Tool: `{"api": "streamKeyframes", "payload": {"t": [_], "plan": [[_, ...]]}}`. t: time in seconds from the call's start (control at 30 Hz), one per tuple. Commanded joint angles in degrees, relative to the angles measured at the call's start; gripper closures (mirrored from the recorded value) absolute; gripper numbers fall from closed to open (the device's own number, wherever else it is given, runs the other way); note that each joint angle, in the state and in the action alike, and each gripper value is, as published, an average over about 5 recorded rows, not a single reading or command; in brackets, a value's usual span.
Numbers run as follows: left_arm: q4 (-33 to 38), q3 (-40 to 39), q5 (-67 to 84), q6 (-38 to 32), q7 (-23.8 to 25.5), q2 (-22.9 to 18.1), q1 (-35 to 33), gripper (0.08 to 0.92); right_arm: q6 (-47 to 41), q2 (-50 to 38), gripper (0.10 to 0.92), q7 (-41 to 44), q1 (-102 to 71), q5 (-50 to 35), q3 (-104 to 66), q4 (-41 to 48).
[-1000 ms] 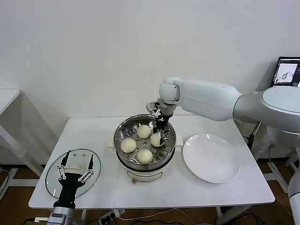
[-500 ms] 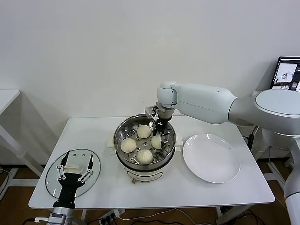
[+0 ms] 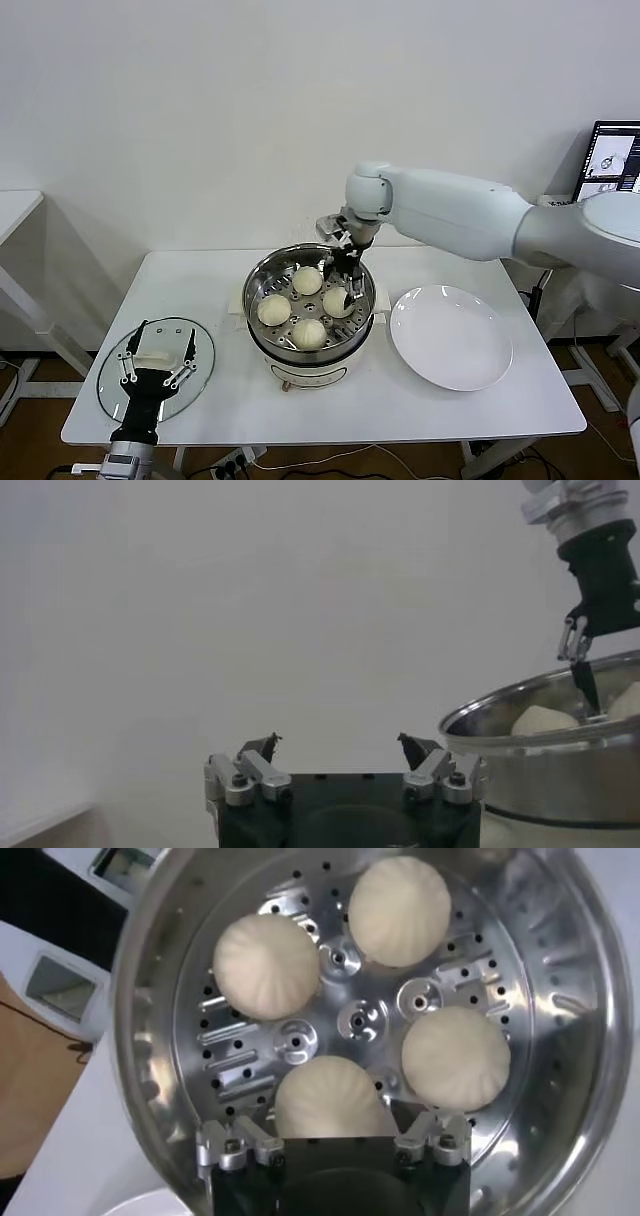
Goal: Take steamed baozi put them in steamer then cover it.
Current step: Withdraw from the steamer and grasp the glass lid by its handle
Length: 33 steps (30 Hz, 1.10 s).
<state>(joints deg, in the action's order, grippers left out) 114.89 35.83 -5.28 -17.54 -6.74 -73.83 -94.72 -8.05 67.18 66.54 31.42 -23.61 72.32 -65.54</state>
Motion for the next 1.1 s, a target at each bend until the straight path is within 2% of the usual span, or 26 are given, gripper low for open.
{"api": "streamKeyframes", "payload": {"t": [0.03, 0.13, 0.23, 0.33, 0.43, 0.53, 0.7, 0.9, 1.1], "plan": [[-0.21, 0.36, -3.63, 0.18, -0.83, 0.12, 0.66, 0.177, 6.36, -15.77, 0.203, -27.09, -1.85, -5.72, -14.00, -11.09], [-0.33, 0.78, -5.90, 0.82, -2.31, 0.31, 1.34, 0.177, 10.55, -21.02, 0.203, -49.71, -5.53, -8.10, -15.60, -14.28], [-0.72, 1.04, -8.65, 1.91, -4.82, 0.82, 2.13, 0.177, 13.19, -24.54, 0.203, -68.71, -12.88, -8.38, -21.51, -16.32], [-1.37, 1.23, -12.04, 3.39, -7.35, 1.51, 3.06, 0.177, 14.51, -26.27, 0.203, -81.60, -24.23, -8.28, -31.88, -17.56], [-1.93, 1.36, -15.99, 5.36, -9.91, 2.13, 3.97, 0.177, 15.96, -26.71, 0.203, -88.25, -36.54, -7.44, -43.33, -18.08], [-2.68, 1.26, -19.39, 7.42, -11.46, 2.71, 4.91, 0.177, 17.79, -26.26, 0.203, -90.44, -49.85, -5.93, -56.30, -18.32], [-6.51, 2.26, -27.68, 6.72, -9.43, 3.26, 6.25, 0.177, 22.39, -22.49, 0.203, -88.86, -69.61, -1.88, -75.14, -17.60], [-13.36, 4.42, -41.32, 4.00, -7.84, 4.00, 7.14, 0.177, 26.90, -14.52, 0.203, -84.86, -84.74, 1.64, -86.41, -17.09], [-19.46, 7.60, -51.86, 0.23, -7.74, 5.21, 4.95, 0.177, 29.48, -6.68, 0.203, -81.78, -91.34, 4.70, -90.49, -16.49]]}}
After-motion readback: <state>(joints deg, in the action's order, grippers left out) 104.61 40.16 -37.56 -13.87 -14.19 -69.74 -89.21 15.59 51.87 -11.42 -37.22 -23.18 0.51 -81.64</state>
